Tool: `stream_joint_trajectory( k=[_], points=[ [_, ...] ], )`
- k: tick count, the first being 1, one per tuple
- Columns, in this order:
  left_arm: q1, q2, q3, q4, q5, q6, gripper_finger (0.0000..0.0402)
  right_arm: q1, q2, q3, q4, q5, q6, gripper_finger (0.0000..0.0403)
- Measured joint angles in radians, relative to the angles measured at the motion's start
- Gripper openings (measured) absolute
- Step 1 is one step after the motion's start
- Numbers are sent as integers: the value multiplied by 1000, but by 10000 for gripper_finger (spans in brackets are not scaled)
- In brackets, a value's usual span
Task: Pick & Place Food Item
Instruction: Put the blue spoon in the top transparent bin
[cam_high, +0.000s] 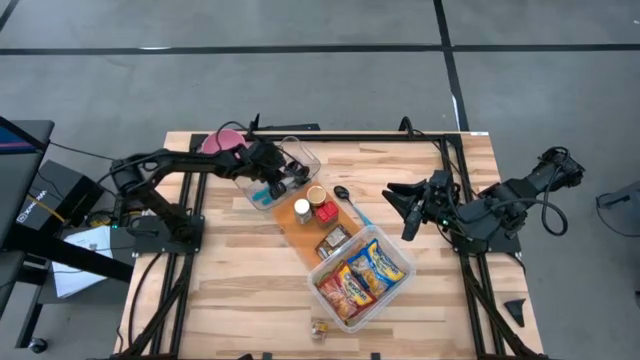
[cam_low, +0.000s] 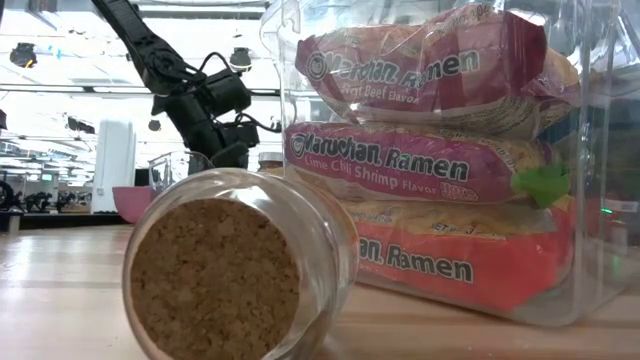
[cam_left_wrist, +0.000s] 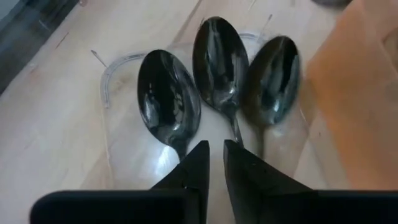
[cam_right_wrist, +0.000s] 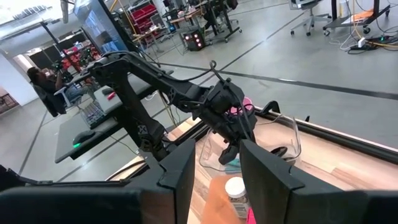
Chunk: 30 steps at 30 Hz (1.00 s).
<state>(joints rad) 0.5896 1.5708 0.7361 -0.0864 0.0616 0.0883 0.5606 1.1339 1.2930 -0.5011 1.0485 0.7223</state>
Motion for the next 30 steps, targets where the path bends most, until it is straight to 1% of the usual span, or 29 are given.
stream_joint_trajectory(
  k=[6,12,18,25,30],
  points=[
    [0,-42,-3,2,7,-7,57,-1,0,0,3,0,-14,123],
    [-1,-94,-3,1,5,-45,57,-1,0,0,4,0,-16,123],
    [-18,-198,-1,9,60,-72,58,-1,0,0,3,0,-16,123],
    [-43,-332,-1,12,66,-72,55,0,0,0,0,0,-23,123],
    [-47,-382,0,14,66,-72,54,0,0,0,-12,0,-23,123]
  ],
)
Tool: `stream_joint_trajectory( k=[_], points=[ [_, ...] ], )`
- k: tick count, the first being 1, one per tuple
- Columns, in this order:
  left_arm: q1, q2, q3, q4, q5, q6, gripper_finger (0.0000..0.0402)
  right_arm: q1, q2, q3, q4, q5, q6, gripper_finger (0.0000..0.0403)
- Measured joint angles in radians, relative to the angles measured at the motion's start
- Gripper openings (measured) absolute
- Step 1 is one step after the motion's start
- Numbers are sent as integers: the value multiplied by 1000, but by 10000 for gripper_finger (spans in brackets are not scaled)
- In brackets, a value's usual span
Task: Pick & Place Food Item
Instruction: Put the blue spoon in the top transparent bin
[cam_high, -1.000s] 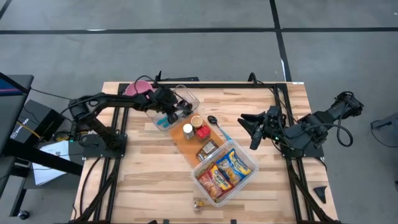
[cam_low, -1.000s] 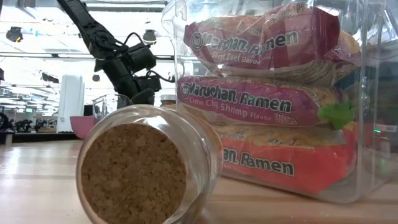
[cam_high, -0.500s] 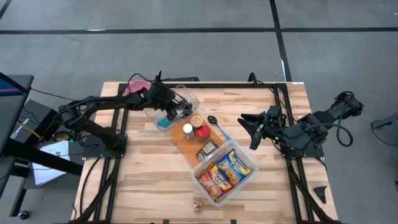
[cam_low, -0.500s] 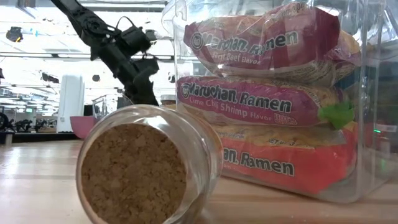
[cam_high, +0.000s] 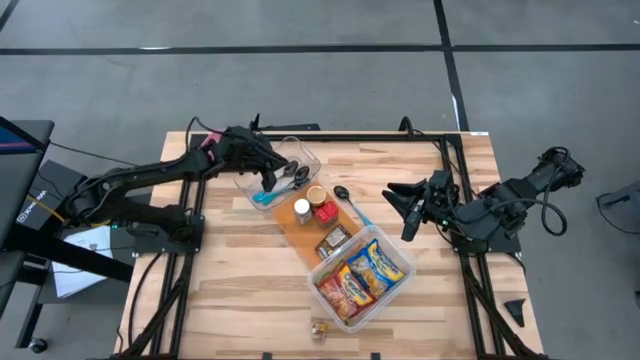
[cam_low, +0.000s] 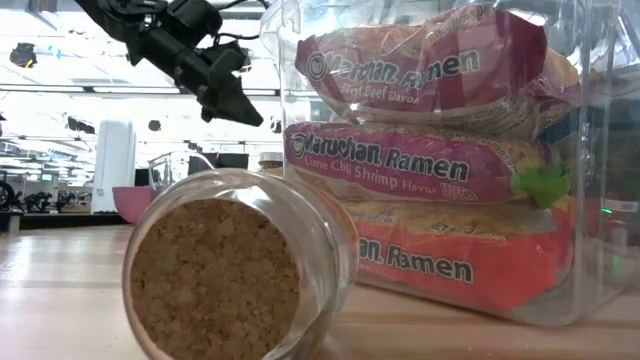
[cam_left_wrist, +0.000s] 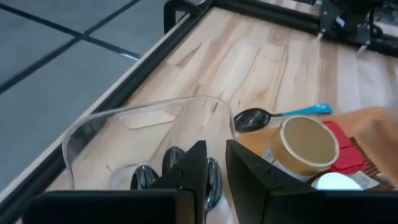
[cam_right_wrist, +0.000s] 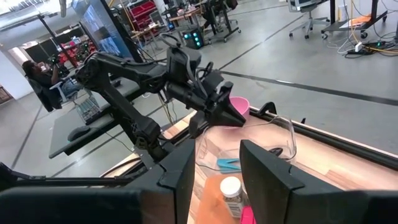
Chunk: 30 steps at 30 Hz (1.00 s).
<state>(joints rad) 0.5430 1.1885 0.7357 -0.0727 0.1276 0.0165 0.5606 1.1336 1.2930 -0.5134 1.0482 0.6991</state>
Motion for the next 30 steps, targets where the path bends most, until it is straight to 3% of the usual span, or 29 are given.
stream_joint_trajectory(
  k=[10,13,18,20,24,30],
  points=[
    [-14,-19,0,-8,26,-143,52,0,0,0,-12,0,0,123],
    [-35,-19,0,-13,140,-163,53,-2,0,0,-52,0,19,123],
    [-96,-19,0,-13,455,-207,43,-37,-2,0,-184,-4,161,123],
    [-135,-19,0,-13,514,-216,37,-50,-2,0,-231,-18,206,123],
    [-220,-40,1,-10,483,-212,21,-81,-2,0,-281,-95,243,123],
    [-308,-106,1,-7,270,-207,1,-136,-2,0,-314,-165,247,123]
  ],
)
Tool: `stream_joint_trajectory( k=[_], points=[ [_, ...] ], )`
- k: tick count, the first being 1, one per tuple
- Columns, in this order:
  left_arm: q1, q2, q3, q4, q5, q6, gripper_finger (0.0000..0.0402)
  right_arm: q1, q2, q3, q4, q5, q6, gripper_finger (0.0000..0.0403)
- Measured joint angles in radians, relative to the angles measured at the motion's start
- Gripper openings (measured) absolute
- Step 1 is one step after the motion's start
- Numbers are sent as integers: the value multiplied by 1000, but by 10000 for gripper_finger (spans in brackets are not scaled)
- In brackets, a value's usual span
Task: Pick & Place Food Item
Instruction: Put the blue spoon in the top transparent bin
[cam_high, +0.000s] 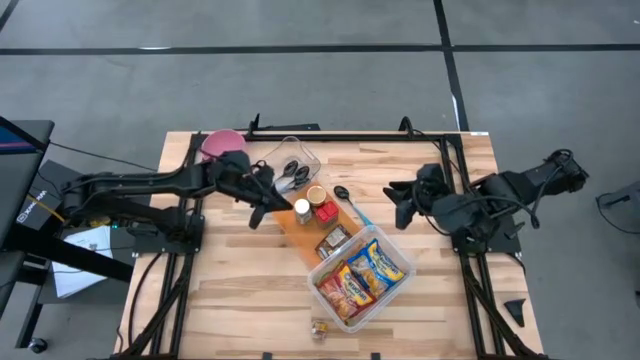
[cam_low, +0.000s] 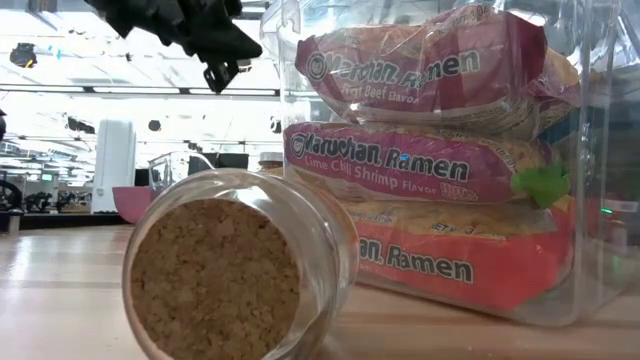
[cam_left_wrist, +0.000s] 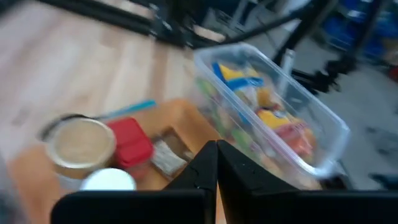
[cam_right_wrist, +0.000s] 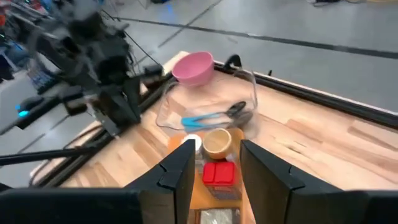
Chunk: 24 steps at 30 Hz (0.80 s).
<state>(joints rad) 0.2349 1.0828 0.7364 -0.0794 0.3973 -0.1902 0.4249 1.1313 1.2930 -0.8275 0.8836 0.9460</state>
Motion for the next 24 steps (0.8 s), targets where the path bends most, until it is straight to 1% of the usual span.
stream_joint_trajectory(
  k=[3,6,10,13,16,21,24],
  points=[
    [-24,-44,0,-2,-103,1,3,-36,0,0,-56,-40,37,123],
    [-33,-87,0,-2,-157,2,5,-80,0,0,-141,-96,97,123],
    [-32,-137,0,0,-171,1,4,-158,0,0,-246,-179,163,123],
    [-32,-157,0,-2,-192,-1,3,-238,0,0,-303,-269,181,123],
    [-32,-167,0,-2,-198,-2,3,-325,12,0,-326,-347,180,123],
    [-32,-167,0,-3,-215,-10,3,-463,56,0,-346,-438,175,123],
    [-32,-167,0,-3,-221,-18,3,-555,103,0,-347,-550,150,123]
  ],
)
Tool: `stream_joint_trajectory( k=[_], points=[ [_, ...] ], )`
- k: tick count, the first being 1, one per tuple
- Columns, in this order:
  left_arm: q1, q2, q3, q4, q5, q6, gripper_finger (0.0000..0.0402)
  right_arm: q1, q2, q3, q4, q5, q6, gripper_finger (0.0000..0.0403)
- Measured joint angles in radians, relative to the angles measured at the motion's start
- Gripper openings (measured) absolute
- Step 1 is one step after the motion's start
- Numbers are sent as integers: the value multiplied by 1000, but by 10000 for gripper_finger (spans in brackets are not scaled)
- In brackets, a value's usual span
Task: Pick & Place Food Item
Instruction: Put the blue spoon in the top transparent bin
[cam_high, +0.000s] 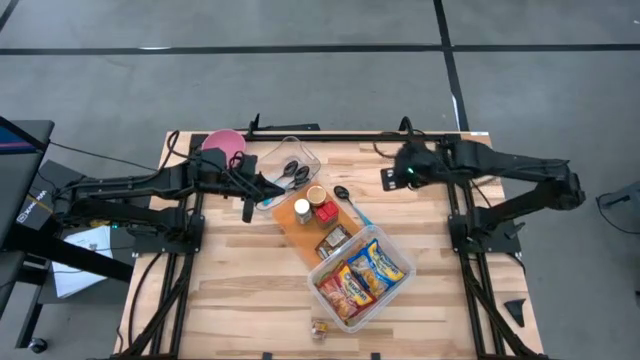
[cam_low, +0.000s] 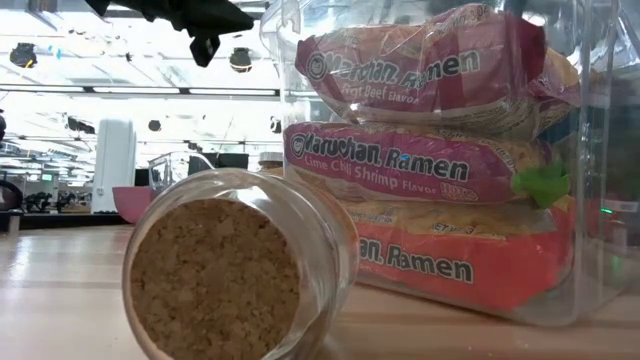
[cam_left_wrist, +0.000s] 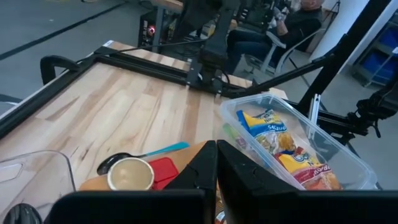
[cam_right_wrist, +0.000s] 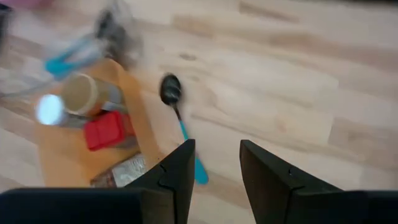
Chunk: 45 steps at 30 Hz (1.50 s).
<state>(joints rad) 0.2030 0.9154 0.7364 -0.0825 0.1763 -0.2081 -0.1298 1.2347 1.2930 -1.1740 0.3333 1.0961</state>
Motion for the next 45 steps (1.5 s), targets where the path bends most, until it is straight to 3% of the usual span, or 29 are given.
stream_joint_trajectory(
  k=[7,13,17,23,31,45],
  points=[
    [0,0,0,0,-2,-34,3,-162,185,0,18,-180,-194,123],
    [-15,0,0,0,-2,-86,3,-253,324,0,146,-344,-381,123],
    [-53,0,0,-1,-4,-91,3,-303,372,-12,206,-426,-438,123],
    [-118,1,0,-7,-84,-96,3,-332,409,-109,356,-550,-468,123],
    [-140,1,0,-7,-129,-97,3,-294,408,-234,629,-569,-477,123],
    [-140,1,0,-6,-133,-168,3,-262,409,-336,776,-534,-460,123]
  ],
)
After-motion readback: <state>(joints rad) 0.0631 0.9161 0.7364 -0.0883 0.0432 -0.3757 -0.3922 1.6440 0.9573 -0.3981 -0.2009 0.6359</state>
